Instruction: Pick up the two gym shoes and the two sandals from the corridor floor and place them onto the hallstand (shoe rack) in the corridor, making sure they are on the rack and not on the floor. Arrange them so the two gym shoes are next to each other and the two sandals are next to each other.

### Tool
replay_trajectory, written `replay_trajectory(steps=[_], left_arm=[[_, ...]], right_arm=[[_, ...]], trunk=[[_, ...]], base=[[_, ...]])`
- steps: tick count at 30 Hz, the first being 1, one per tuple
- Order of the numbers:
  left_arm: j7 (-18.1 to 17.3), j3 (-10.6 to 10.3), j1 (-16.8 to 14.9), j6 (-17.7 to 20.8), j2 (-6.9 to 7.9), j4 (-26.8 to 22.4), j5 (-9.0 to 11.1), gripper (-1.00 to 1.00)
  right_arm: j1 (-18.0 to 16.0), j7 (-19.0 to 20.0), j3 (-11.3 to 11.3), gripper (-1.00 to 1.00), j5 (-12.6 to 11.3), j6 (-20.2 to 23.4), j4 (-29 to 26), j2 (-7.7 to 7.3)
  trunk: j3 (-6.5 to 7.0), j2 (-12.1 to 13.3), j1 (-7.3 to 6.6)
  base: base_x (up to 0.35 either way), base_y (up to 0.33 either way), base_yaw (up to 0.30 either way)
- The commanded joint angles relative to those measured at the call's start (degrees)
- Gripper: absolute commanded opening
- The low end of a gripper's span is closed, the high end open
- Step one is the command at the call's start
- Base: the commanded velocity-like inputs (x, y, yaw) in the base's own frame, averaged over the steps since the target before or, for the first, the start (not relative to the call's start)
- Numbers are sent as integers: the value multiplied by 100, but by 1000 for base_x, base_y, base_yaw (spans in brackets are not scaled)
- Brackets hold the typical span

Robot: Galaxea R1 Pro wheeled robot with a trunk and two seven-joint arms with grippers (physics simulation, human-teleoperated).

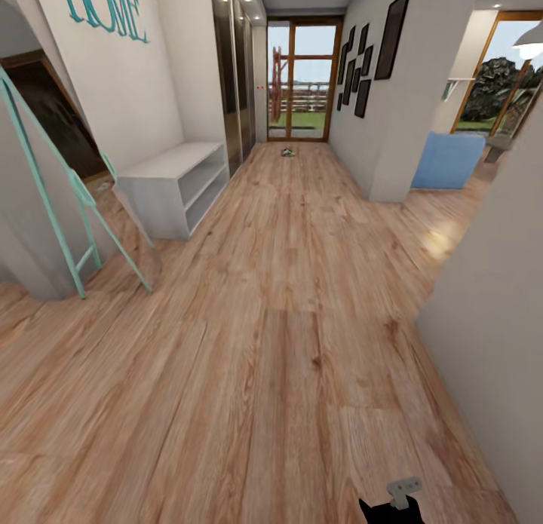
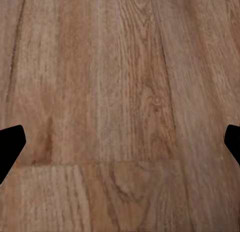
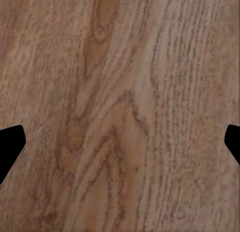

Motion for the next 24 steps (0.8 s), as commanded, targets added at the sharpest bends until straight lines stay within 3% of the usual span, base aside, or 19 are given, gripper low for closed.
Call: replay_trajectory(steps=[1, 24], left_arm=[[-38, 44, -5, -16, -5, 4, -32, 100], [-38, 44, -5, -19, -8, -3, -32, 100]], right_arm=[[-3, 20, -50, 100, 49, -17, 4, -1], [-3, 20, -51, 100, 49, -17, 4, -1]], trunk=[[2, -2, 3], [195, -2, 3]], base=[[336, 0, 0], [336, 0, 0]])
